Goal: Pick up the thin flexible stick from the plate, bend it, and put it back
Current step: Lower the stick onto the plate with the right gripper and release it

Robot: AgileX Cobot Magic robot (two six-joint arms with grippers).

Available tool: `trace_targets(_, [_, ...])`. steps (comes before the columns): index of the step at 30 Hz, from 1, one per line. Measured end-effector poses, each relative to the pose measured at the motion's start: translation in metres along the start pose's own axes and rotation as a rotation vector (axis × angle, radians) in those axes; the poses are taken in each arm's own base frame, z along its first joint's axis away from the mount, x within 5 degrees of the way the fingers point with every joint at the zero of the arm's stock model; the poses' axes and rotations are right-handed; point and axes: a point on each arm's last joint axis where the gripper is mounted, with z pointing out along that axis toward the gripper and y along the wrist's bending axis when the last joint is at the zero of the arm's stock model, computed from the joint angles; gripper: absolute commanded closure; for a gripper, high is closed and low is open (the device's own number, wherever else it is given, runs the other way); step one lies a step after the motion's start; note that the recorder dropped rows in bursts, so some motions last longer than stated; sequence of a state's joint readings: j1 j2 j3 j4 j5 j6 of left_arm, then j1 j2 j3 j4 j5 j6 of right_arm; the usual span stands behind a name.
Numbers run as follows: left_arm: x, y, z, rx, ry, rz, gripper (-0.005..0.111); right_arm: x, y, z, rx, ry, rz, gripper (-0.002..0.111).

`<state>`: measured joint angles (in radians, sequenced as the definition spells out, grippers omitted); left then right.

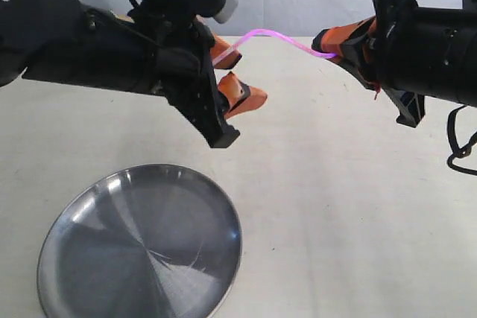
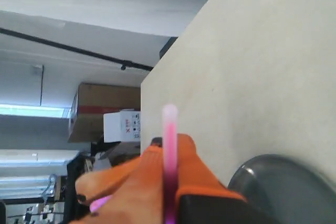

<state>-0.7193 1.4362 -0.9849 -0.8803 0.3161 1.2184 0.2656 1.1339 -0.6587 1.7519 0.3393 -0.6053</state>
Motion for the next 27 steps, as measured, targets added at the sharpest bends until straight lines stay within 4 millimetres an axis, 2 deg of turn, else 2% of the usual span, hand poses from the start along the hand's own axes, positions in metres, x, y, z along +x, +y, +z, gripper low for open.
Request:
trace_targets(7, [0.016,-0.004,-0.001,0.039,0.167,-0.016,0.049,-0.011,-0.007,-0.001,0.087,-0.112,-0.104,0.109])
trace_targets(9, [0.021,-0.003,-0.005,0.023,0.237,-0.012,0.053,-0.011,-0.008,-0.001,0.100,-0.114,-0.161,0.109])
trace_targets(10, [0.023,-0.002,-0.008,0.007,0.269,-0.011,0.056,-0.011,-0.009,0.000,0.106,-0.107,-0.192,0.109])
trace_targets(13, [0.030,0.006,-0.023,-0.101,0.387,-0.040,0.078,-0.007,-0.013,0.005,0.117,-0.056,-0.253,0.109])
trace_targets(16, [0.034,0.019,-0.047,-0.294,0.490,-0.052,0.100,-0.002,-0.022,0.018,0.131,0.029,-0.265,0.109])
trace_targets(17, [0.033,0.024,-0.056,-0.368,0.501,-0.068,0.107,0.002,-0.026,0.023,0.129,0.079,-0.260,0.109])
trace_targets(18, [0.030,0.030,-0.073,-0.483,0.488,-0.093,0.107,0.012,-0.034,0.035,0.125,0.180,-0.252,0.109])
trace_targets(20, [0.024,0.033,-0.090,-0.566,0.437,-0.116,0.107,0.025,-0.041,0.050,0.124,0.290,-0.259,0.109])
trace_targets(27, [0.013,0.030,-0.135,-0.660,0.328,-0.164,0.107,0.090,-0.042,0.105,0.095,0.595,-0.342,0.109])
